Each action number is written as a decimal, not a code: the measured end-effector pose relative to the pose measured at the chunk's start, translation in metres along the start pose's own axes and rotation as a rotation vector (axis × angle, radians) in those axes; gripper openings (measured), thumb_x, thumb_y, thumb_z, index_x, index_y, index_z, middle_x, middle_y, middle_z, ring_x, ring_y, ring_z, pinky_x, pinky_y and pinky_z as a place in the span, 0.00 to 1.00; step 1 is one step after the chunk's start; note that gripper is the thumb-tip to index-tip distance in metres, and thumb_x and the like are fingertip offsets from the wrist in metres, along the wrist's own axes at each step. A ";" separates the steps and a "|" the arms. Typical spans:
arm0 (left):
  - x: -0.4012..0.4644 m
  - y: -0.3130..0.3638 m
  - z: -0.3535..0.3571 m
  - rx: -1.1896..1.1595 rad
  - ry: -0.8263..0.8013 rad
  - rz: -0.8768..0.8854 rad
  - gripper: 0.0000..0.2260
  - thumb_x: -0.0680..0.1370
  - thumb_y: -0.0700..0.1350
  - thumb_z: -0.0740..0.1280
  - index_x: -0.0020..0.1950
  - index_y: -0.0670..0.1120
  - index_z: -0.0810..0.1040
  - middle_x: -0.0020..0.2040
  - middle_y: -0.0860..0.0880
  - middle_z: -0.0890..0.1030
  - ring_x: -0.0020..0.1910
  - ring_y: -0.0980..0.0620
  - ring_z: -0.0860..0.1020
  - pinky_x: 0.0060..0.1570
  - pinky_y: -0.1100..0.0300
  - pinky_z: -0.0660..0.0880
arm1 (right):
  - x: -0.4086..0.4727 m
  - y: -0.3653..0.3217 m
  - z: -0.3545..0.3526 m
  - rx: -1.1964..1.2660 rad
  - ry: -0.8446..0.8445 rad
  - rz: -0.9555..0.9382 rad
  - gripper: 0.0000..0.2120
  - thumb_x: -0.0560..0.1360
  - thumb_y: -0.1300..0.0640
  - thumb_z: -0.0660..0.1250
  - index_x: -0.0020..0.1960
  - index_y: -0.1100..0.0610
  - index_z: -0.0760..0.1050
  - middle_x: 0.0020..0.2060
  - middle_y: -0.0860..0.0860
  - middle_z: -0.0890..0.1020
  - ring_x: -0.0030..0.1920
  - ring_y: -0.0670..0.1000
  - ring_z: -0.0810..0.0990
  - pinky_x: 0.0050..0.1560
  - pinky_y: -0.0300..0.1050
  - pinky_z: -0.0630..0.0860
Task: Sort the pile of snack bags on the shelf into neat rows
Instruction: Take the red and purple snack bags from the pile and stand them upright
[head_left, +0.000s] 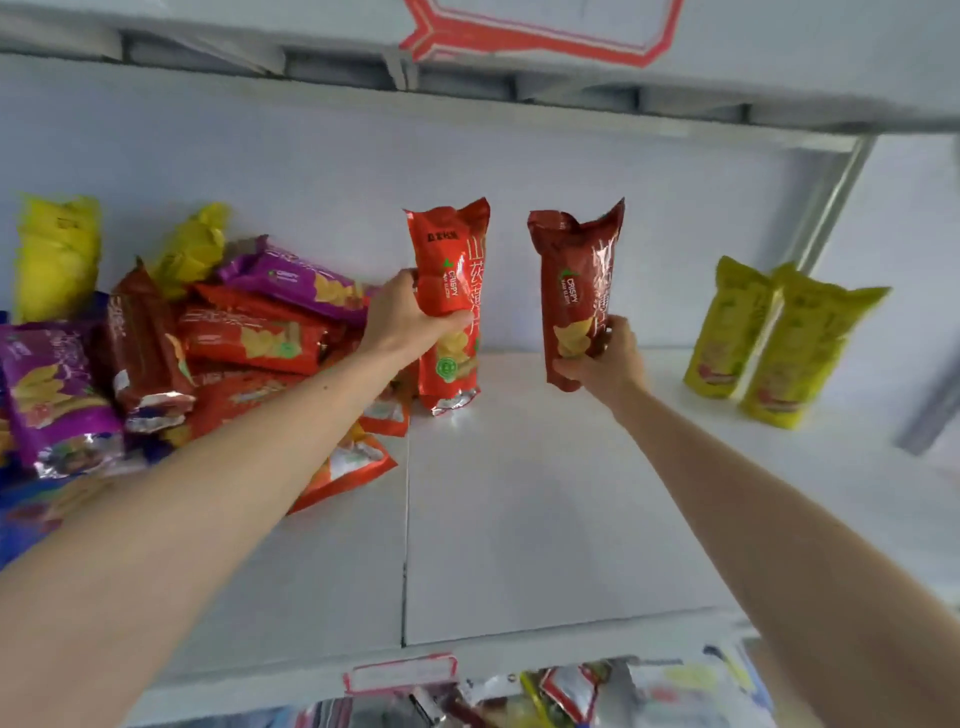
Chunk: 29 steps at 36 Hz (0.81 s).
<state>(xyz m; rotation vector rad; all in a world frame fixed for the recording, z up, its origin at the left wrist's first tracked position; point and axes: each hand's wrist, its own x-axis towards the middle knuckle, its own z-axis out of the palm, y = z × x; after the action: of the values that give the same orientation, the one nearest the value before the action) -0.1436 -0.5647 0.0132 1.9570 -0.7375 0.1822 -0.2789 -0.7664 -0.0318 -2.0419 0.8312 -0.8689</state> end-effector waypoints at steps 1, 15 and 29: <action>-0.002 0.006 0.014 -0.013 -0.032 0.014 0.31 0.66 0.53 0.79 0.64 0.45 0.74 0.61 0.48 0.80 0.59 0.50 0.79 0.57 0.58 0.75 | -0.001 0.012 -0.013 -0.034 0.018 0.020 0.37 0.62 0.55 0.80 0.66 0.57 0.66 0.59 0.53 0.74 0.56 0.54 0.76 0.54 0.51 0.76; -0.018 0.090 0.225 -0.066 -0.393 0.150 0.35 0.68 0.54 0.78 0.69 0.44 0.70 0.65 0.46 0.78 0.62 0.46 0.78 0.55 0.57 0.74 | -0.003 0.149 -0.172 -0.319 0.183 0.280 0.41 0.62 0.52 0.80 0.67 0.61 0.63 0.60 0.58 0.71 0.61 0.59 0.72 0.58 0.56 0.74; -0.008 0.136 0.327 -0.120 -0.473 0.195 0.33 0.71 0.52 0.76 0.70 0.43 0.66 0.67 0.44 0.76 0.64 0.43 0.76 0.62 0.45 0.75 | 0.025 0.199 -0.210 -0.334 0.169 0.318 0.37 0.62 0.50 0.79 0.63 0.60 0.65 0.56 0.56 0.72 0.55 0.58 0.75 0.49 0.53 0.76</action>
<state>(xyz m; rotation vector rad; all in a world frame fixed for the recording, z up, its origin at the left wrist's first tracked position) -0.2866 -0.8835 -0.0480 1.8285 -1.2189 -0.2141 -0.4821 -0.9663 -0.0856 -2.0510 1.4326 -0.7672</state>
